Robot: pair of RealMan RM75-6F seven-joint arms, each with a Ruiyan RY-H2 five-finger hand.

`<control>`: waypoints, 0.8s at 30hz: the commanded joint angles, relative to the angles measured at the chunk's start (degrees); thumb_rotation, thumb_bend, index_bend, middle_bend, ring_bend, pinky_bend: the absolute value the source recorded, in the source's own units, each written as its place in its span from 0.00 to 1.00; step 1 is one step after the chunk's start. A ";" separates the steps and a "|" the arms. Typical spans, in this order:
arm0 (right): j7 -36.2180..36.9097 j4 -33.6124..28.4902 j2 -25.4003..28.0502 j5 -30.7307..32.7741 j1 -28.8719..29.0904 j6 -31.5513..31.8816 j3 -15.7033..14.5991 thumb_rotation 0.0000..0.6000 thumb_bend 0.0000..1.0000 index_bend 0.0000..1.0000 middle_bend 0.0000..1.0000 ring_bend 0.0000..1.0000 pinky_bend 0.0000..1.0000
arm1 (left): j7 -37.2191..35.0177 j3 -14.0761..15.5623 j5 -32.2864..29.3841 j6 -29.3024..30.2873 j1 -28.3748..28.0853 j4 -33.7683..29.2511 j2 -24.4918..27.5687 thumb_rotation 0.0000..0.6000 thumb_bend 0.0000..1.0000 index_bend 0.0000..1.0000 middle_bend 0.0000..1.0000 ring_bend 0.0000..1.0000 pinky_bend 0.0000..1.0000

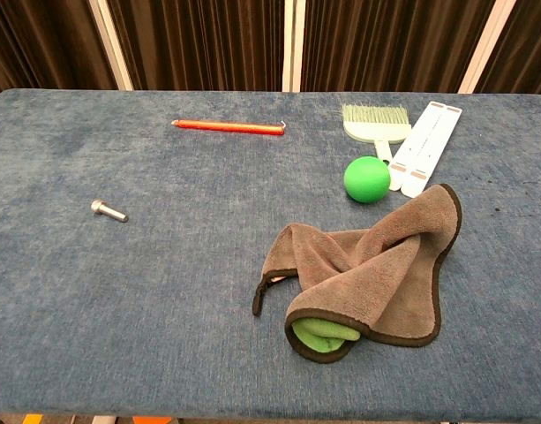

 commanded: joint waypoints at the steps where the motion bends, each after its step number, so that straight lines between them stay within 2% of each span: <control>1: -0.03 -0.04 -0.02 0.07 0.03 -0.07 0.00 1.00 0.26 0.03 0.12 0.00 0.00 | 0.14 0.03 0.08 -0.07 -0.07 0.00 -0.07 1.00 0.10 0.22 0.15 0.00 0.00; 8: 0.23 0.08 0.03 -0.04 -0.19 0.35 -0.11 1.00 0.26 0.03 0.12 0.00 0.00 | 0.49 -0.32 0.81 0.59 -0.25 0.34 -0.50 1.00 0.10 0.21 0.15 0.00 0.00; 14: 0.41 0.39 0.08 -0.17 -0.25 0.76 0.00 1.00 0.26 0.03 0.12 0.00 0.00 | -0.33 -0.52 3.05 -2.37 -2.97 -0.27 0.21 1.00 0.10 0.21 0.15 0.00 0.00; 20: 0.40 0.40 0.32 -0.69 0.28 0.64 0.23 1.00 0.26 0.03 0.12 0.00 0.00 | -2.80 -1.93 6.33 -10.76 -10.52 -0.24 0.81 1.00 0.12 0.25 0.16 0.00 0.00; 24: 0.27 0.40 0.43 -0.88 0.50 0.38 0.15 1.00 0.26 0.03 0.12 0.00 0.00 | -5.45 -3.29 7.45 -18.20 -17.17 1.95 -1.36 1.00 0.16 0.31 0.18 0.01 0.00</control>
